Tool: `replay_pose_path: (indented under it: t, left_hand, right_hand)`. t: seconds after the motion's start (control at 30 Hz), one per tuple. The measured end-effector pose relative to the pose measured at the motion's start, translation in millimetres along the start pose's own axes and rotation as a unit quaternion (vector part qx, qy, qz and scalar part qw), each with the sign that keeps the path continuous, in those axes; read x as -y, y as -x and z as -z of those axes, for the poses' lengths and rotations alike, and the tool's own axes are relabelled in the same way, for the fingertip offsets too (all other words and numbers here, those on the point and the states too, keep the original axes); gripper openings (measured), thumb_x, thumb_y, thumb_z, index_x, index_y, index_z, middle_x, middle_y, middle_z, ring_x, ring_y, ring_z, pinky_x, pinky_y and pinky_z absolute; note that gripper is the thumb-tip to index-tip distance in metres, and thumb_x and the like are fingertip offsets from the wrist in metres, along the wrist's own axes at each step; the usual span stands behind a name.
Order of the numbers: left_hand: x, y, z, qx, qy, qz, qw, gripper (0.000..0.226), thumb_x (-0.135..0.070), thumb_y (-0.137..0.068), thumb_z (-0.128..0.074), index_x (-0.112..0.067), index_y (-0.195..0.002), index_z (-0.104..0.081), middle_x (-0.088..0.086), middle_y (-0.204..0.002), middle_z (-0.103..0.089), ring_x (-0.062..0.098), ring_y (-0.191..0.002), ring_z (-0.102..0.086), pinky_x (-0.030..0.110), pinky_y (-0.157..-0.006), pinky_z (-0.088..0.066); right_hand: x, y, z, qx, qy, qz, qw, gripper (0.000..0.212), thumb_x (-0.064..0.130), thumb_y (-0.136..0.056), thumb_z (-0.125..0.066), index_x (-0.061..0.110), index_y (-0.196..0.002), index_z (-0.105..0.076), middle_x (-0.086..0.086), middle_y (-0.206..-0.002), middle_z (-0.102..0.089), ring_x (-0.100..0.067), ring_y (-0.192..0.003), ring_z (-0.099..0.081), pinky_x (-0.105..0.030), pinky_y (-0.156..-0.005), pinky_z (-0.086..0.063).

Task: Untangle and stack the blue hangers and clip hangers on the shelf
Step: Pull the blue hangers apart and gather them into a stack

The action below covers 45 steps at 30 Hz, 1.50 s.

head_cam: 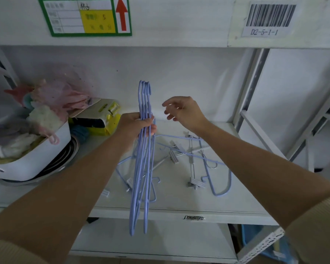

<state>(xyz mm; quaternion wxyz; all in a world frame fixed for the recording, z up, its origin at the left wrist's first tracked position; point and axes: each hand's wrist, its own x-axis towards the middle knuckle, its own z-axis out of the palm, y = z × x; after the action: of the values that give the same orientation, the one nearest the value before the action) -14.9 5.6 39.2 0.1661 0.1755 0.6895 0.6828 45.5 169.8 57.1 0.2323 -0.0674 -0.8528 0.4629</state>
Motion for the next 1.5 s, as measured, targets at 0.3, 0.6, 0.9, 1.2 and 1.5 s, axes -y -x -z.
replay_pose_path:
  t: [0.3,0.6,0.9,1.2,1.5]
  left_hand:
    - [6.6,-9.1,-8.2,-0.024,-0.034,-0.023,0.999,0.004,-0.002,-0.089,-0.06,-0.001,-0.092,-0.063,0.015,-0.067,-0.062,0.007,-0.041,-0.062,0.016,-0.04,-0.048]
    - [22.4,-25.4,4.6,-0.075,-0.072,-0.065,0.992,0.022,-0.005,-0.09,-0.06,-0.018,-0.073,-0.064,0.001,-0.056,-0.066,0.004,-0.043,-0.061,0.023,-0.051,-0.056]
    - [32.4,-46.4,-8.2,-0.072,-0.053,-0.064,0.994,0.02,-0.008,-0.09,-0.06,-0.016,-0.073,-0.063,-0.007,-0.047,-0.065,0.005,-0.042,-0.061,0.022,-0.049,-0.057]
    - [42.9,-59.2,-9.2,-0.075,-0.053,-0.055,0.994,0.018,-0.007,-0.091,-0.06,-0.016,-0.076,-0.066,0.005,-0.062,-0.067,0.008,-0.045,-0.062,0.022,-0.05,-0.057]
    - [49.1,-57.3,-6.4,-0.076,-0.082,-0.058,0.992,0.023,-0.004,-0.091,-0.058,-0.016,-0.071,-0.064,-0.002,-0.048,-0.064,0.016,-0.043,-0.058,0.028,-0.05,-0.057]
  right_hand:
    - [-87.5,28.7,61.3,-0.106,0.032,-0.172,0.979,0.019,0.004,-0.089,-0.05,0.013,-0.083,-0.067,-0.005,-0.068,-0.063,-0.014,-0.056,-0.058,-0.02,-0.054,-0.045]
    - [-172.2,44.5,69.1,-0.035,0.233,-0.307,0.922,0.031,0.017,-0.085,-0.061,0.013,-0.116,-0.062,-0.01,-0.12,-0.061,-0.027,-0.108,-0.058,-0.025,-0.084,-0.042]
    - [-219.7,26.0,53.7,0.016,0.288,-0.331,0.899,0.049,0.018,-0.087,-0.057,0.001,-0.132,-0.046,-0.017,-0.134,-0.052,-0.033,-0.125,-0.049,-0.033,-0.099,-0.041]
    - [-247.2,23.3,51.0,0.03,0.332,-0.33,0.883,0.033,0.008,-0.085,-0.048,-0.003,-0.115,-0.057,-0.021,-0.128,-0.056,-0.034,-0.121,-0.052,-0.034,-0.098,-0.043]
    - [-210.9,13.9,43.3,0.093,0.295,-0.329,0.892,0.033,0.008,-0.096,-0.045,0.001,-0.125,-0.059,-0.017,-0.129,-0.058,-0.032,-0.122,-0.054,-0.033,-0.093,-0.046]
